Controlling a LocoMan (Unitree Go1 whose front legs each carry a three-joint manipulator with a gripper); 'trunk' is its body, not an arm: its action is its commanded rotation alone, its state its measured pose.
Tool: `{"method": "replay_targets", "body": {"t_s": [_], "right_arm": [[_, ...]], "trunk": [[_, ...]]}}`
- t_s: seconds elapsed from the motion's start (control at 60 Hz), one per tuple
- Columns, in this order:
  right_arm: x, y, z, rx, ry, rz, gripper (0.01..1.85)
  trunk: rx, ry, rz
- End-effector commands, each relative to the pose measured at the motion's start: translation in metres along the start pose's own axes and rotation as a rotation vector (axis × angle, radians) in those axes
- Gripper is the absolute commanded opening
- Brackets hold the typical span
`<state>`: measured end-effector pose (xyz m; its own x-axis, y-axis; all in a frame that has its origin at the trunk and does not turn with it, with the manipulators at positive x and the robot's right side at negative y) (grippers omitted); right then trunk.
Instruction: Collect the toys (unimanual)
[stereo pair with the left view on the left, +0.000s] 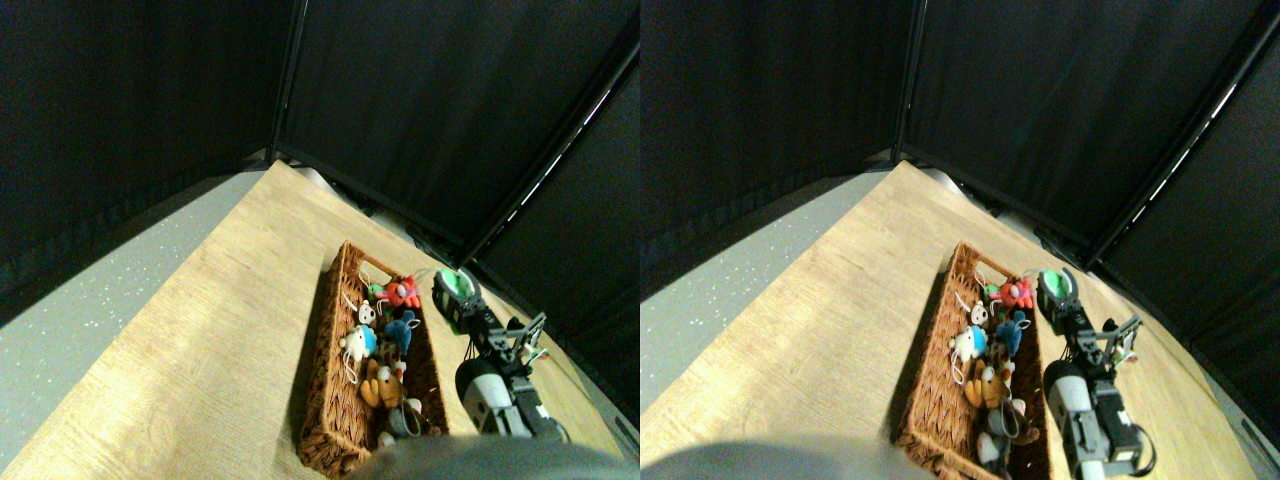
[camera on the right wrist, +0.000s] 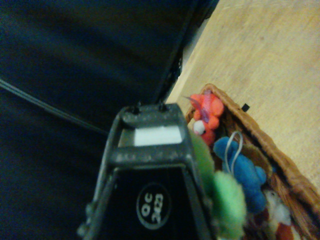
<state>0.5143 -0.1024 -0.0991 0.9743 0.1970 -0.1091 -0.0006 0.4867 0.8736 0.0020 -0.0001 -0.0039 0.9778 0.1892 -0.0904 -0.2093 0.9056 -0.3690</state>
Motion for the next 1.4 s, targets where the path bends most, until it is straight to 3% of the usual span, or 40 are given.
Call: {"method": "replay_targets", "body": {"t_s": [0.017,0.217,0.25,0.3,0.35,0.517,0.667,0.75,0.767,0.833,0.883,0.917,0.933,0.95,1.15,1.217,1.3,1.4], "right_arm": [[0.002,-0.002,-0.003,0.035,-0.003,0.021,0.06],[0.001,-0.007,-0.006,0.054,-0.006,0.007,0.06],[0.001,-0.007,-0.005,0.038,0.011,0.002,0.13],[0.001,-0.007,-0.004,-0.029,0.023,-0.013,0.66],[0.0,-0.008,-0.002,-0.06,0.03,-0.003,0.94],[-0.003,-0.009,0.004,-0.104,0.03,-0.008,1.27],[-0.007,-0.011,0.017,-0.127,-0.01,-0.015,1.37],[-0.007,-0.013,0.025,-0.088,-0.054,-0.023,1.3],[-0.007,-0.015,0.034,-0.114,-0.082,-0.027,1.21],[-0.006,-0.018,0.047,-0.148,-0.117,-0.005,1.15],[-0.008,-0.019,0.055,-0.153,-0.173,-0.035,1.1],[-0.009,-0.02,0.064,-0.144,-0.185,-0.021,0.93],[-0.009,-0.02,0.064,-0.144,-0.185,-0.021,0.93],[-0.011,-0.022,0.072,-0.138,-0.223,-0.024,0.76],[-0.022,-0.035,0.096,-0.103,-0.348,-0.058,0.18],[-0.026,-0.042,0.1,-0.115,-0.391,-0.059,0.11],[-0.03,-0.053,0.105,-0.12,-0.396,-0.046,0.06],[-0.04,-0.065,0.108,-0.124,-0.465,-0.084,0.06]], "trunk": [[-0.017,-0.015,0.028],[-0.021,-0.015,0.022],[-0.021,-0.011,0.022],[-0.021,-0.011,0.022],[-0.019,-0.011,0.023],[-0.01,-0.013,0.017],[0.002,-0.007,0.007],[0.011,-0.009,0.002],[0.014,-0.008,0.0],[0.023,-0.006,-0.003],[0.029,-0.004,-0.007],[0.029,-0.004,-0.007],[0.034,-0.003,-0.012],[0.037,-0.003,-0.015],[0.066,0.016,-0.041],[0.079,0.018,-0.051],[0.094,0.021,-0.063],[0.119,0.029,-0.077]]}}
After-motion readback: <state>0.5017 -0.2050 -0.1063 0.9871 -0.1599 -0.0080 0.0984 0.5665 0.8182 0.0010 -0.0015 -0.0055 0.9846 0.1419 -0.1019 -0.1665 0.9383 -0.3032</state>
